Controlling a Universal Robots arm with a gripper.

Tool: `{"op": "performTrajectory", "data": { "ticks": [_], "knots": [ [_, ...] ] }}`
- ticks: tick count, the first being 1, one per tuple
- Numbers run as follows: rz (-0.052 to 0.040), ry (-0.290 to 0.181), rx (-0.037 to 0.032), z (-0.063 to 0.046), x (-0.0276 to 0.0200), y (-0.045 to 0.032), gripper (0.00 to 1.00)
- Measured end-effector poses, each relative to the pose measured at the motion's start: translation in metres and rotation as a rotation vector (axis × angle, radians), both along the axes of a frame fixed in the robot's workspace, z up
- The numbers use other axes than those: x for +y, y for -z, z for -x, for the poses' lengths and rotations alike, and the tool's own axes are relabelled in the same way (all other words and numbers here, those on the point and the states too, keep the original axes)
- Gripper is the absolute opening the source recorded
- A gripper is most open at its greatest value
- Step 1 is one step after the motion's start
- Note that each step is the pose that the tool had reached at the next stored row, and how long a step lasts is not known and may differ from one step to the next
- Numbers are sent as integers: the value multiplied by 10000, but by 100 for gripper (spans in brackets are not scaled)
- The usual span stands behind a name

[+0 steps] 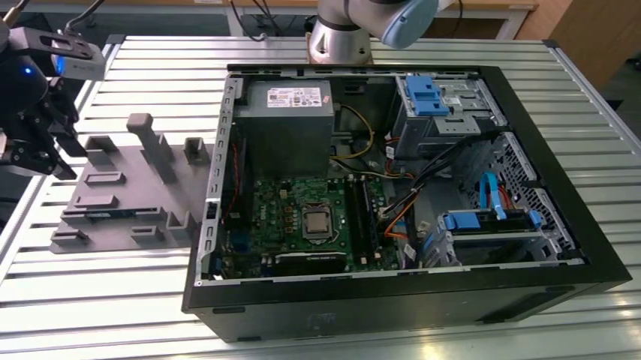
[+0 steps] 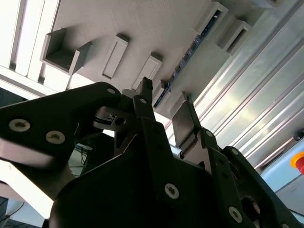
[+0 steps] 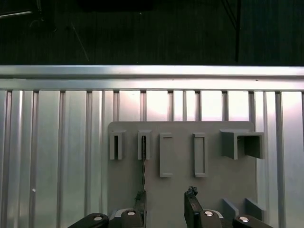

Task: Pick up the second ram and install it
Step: 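Pick up the second ram and move it above second insertion slot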

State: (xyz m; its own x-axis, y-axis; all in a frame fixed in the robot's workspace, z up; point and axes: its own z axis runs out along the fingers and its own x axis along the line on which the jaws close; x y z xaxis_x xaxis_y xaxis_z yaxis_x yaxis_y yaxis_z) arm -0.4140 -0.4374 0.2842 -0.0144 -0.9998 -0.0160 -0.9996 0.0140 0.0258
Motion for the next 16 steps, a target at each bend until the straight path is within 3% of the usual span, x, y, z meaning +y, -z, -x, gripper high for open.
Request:
{"op": "performTrajectory", "data": {
  "ticks": [16],
  "knots": [
    [0, 1, -1, 0, -26, 90, 45]
  ]
}}
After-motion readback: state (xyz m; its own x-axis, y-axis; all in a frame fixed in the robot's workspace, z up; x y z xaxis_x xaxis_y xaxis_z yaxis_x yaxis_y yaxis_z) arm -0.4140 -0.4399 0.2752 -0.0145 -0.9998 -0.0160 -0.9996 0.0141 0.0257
